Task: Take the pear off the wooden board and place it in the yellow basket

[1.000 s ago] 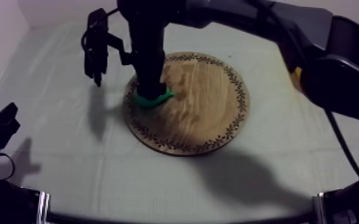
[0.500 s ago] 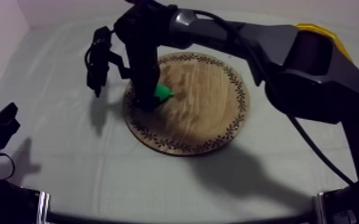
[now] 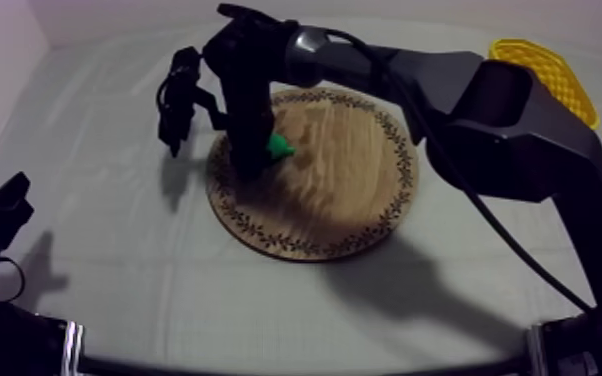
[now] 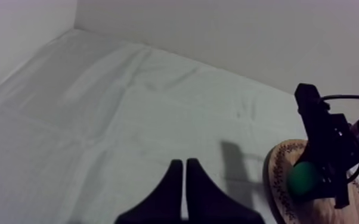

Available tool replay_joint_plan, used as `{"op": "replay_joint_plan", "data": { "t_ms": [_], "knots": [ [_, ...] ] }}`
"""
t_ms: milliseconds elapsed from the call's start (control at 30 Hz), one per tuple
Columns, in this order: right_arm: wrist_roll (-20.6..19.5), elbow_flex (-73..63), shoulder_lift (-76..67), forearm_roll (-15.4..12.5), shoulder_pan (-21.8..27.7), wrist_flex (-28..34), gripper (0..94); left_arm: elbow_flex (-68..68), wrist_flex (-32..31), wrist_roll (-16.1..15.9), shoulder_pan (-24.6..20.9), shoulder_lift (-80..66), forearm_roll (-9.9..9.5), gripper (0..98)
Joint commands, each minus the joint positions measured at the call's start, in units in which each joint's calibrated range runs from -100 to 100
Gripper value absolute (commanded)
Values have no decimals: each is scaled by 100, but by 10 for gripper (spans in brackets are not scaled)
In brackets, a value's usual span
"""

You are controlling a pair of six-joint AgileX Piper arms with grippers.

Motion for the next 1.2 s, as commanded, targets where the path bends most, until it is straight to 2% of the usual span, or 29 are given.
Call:
{"op": "replay_joint_plan", "data": {
  "t_ms": [0, 200, 600, 900, 1167],
  "knots": [
    [31, 6, -51, -3, 6, 10, 377, 0, -1, 1, 1, 0, -2, 1],
    [74, 202, -497, 27, 62, 24, 365, 0, -1, 1, 1, 0, -2, 1],
    [84, 1121, -2354, 330, 491, -159, 370, 0, -1, 1, 1, 0, -2, 1],
    [-572, 2013, -3607, 573, 1155, -640, 369, 0, -1, 1, 1, 0, -2, 1],
    [-1308, 2910, -4367, 772, 1995, -1119, 368, 0, -1, 1, 1, 0, -2, 1]
  ]
}}
